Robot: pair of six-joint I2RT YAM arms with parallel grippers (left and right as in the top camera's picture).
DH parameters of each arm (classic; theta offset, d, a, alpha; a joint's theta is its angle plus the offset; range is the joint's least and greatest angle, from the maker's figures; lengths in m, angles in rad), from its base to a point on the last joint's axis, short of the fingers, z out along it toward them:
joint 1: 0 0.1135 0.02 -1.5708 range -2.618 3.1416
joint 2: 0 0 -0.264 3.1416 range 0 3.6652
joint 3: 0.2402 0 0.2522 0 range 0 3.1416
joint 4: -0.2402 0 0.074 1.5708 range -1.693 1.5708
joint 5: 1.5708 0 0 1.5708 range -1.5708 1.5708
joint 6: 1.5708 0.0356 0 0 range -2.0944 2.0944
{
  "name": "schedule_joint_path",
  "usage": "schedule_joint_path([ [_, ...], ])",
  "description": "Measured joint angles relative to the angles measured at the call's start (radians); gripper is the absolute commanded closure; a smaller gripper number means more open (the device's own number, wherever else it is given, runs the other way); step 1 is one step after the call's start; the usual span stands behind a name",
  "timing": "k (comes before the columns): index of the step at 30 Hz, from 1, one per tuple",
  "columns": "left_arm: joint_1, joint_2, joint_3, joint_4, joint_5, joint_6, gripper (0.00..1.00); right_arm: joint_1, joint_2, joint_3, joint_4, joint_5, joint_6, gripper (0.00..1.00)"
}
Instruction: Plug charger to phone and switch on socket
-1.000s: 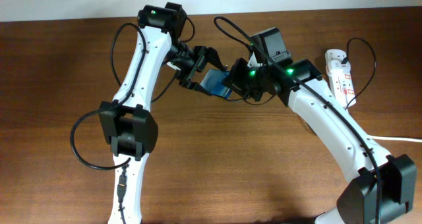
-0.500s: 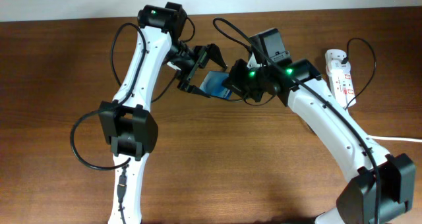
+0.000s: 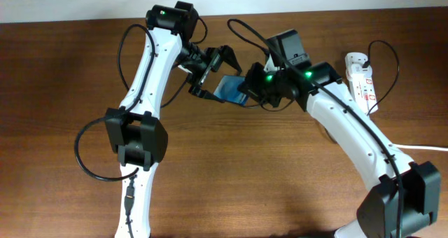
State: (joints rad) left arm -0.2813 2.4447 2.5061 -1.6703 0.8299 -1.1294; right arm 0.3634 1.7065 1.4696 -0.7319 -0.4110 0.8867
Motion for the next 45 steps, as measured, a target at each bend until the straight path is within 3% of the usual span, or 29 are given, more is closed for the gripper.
schedule_joint_path([
  [9, 0.010, 0.000, 0.000, 0.048, 0.000, 0.189, 0.01, -0.051, 0.000, 0.000, 0.000, -0.026, -0.051, 0.96],
  [17, 0.011, 0.000, 0.000, 0.098, 0.000, 0.383, 0.01, -0.185, -0.034, 0.000, -0.001, -0.027, -0.052, 0.96],
  [24, 0.011, 0.000, 0.000, 0.219, 0.115, 0.525, 0.01, -0.324, -0.296, 0.000, -0.030, 0.002, -0.054, 0.96],
  [30, 0.015, 0.000, 0.000, 0.311, 0.266, 0.573, 0.01, -0.370, -0.443, -0.005, -0.073, 0.064, -0.052, 0.96],
  [34, 0.016, 0.000, 0.000, 0.370, 0.351, 0.584, 0.01, -0.370, -0.459, -0.121, 0.100, 0.060, -0.001, 0.96],
  [40, 0.028, 0.000, 0.001, 0.383, 0.414, 0.589, 0.01, -0.370, -0.457, -0.492, 0.684, -0.027, 0.154, 0.96],
  [42, 0.038, 0.000, 0.001, 0.381, 0.421, 0.588, 0.01, -0.370, -0.457, -0.628, 0.917, -0.039, 0.244, 0.96],
  [45, 0.063, 0.000, 0.002, 0.383, 0.428, 0.588, 0.01, -0.358, -0.457, -0.768, 1.129, -0.014, 0.413, 0.96],
])
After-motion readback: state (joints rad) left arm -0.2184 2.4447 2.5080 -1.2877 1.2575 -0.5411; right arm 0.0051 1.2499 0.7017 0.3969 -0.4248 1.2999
